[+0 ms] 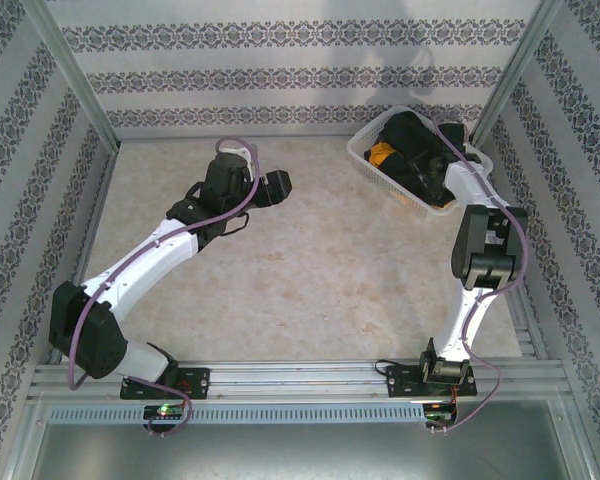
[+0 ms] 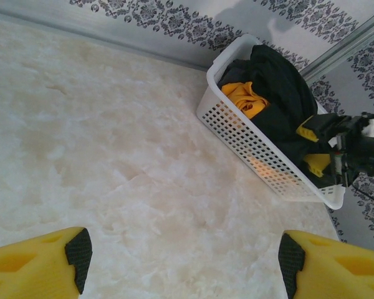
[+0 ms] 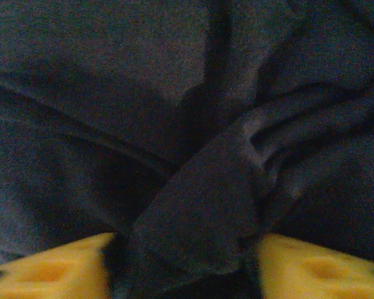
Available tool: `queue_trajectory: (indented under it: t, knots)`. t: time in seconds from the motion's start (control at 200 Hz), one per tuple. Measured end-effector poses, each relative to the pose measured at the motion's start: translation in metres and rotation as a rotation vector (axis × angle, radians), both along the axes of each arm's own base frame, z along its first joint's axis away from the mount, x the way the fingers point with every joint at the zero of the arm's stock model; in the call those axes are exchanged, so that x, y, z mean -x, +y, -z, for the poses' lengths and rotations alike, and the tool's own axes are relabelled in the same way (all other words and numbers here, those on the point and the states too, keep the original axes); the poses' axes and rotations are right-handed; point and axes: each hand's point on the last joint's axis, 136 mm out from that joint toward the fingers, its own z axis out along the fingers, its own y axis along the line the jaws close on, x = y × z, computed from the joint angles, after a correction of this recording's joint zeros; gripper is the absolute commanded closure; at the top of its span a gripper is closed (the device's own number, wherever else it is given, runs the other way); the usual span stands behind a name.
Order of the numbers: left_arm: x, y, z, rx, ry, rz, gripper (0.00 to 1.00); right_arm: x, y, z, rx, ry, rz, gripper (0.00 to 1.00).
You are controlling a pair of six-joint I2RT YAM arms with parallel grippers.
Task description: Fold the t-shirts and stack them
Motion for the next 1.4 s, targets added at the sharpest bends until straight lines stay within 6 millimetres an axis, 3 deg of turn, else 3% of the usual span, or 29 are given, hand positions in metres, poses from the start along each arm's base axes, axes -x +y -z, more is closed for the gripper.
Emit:
queue_trajectory:
  t: [0.025,0.06,0.16,0.255,0.325,0.485,0.605,0.704,0.829,0.969,1.094,1.129,1.194,1.219,1.319,1.404]
  knots:
    - [0.0,0.0,-0.002,0.0,-0.004,0.001,0.26,-0.002,0.001,0.001,-0.007,0.002,-0.002,0.92]
    - [-0.001,0.0,-0.004,0.001,-0.01,0.002,0.29,-0.003,0.001,0.003,-0.013,0.004,-0.006,1.0]
    - [-0.002,-0.001,-0.011,0.002,-0.021,0.003,0.35,-0.002,0.001,-0.004,0.0,-0.007,-0.004,1.0]
    - [-0.003,-0.001,-0.018,0.007,-0.031,0.002,0.39,0.007,0.0,-0.037,0.096,-0.059,-0.006,1.0]
    - [-0.004,-0.001,-0.02,0.008,-0.036,-0.001,0.41,0.014,0.006,-0.091,0.181,-0.16,-0.017,1.0]
    - [-0.004,0.005,-0.016,-0.015,-0.027,-0.028,0.43,0.048,0.028,-0.261,0.315,-0.536,-0.038,1.0]
    - [-0.005,0.016,-0.009,-0.06,-0.005,-0.078,0.44,0.078,0.041,-0.362,0.387,-0.775,-0.044,1.0]
    - [-0.005,0.03,-0.007,-0.109,0.011,-0.138,0.44,0.1,0.068,-0.413,0.437,-0.897,-0.091,1.0]
    - [-0.003,0.049,-0.012,-0.166,0.011,-0.22,0.44,0.124,0.141,-0.447,0.457,-1.001,-0.257,1.0]
    - [0.009,0.074,-0.028,-0.21,-0.014,-0.302,0.44,0.141,0.232,-0.449,0.429,-1.052,-0.458,1.0]
    - [0.025,0.097,-0.054,-0.219,-0.071,-0.37,0.44,0.139,0.323,-0.414,0.361,-1.019,-0.633,1.0]
    - [0.03,0.103,-0.059,-0.218,-0.085,-0.386,0.43,0.134,0.35,-0.394,0.338,-0.988,-0.686,0.86]
    - [0.039,0.112,-0.065,-0.221,-0.096,-0.407,0.43,0.123,0.397,-0.351,0.288,-0.913,-0.782,0.45]
    - [0.043,0.115,-0.066,-0.224,-0.096,-0.412,0.42,0.119,0.413,-0.333,0.265,-0.879,-0.821,0.37]
    - [0.058,0.127,-0.057,-0.24,-0.067,-0.433,0.39,0.106,0.465,-0.245,0.195,-0.699,-0.967,0.32]
    - [0.072,0.135,-0.039,-0.263,-0.022,-0.438,0.32,0.107,0.48,-0.186,0.15,-0.547,-1.044,0.32]
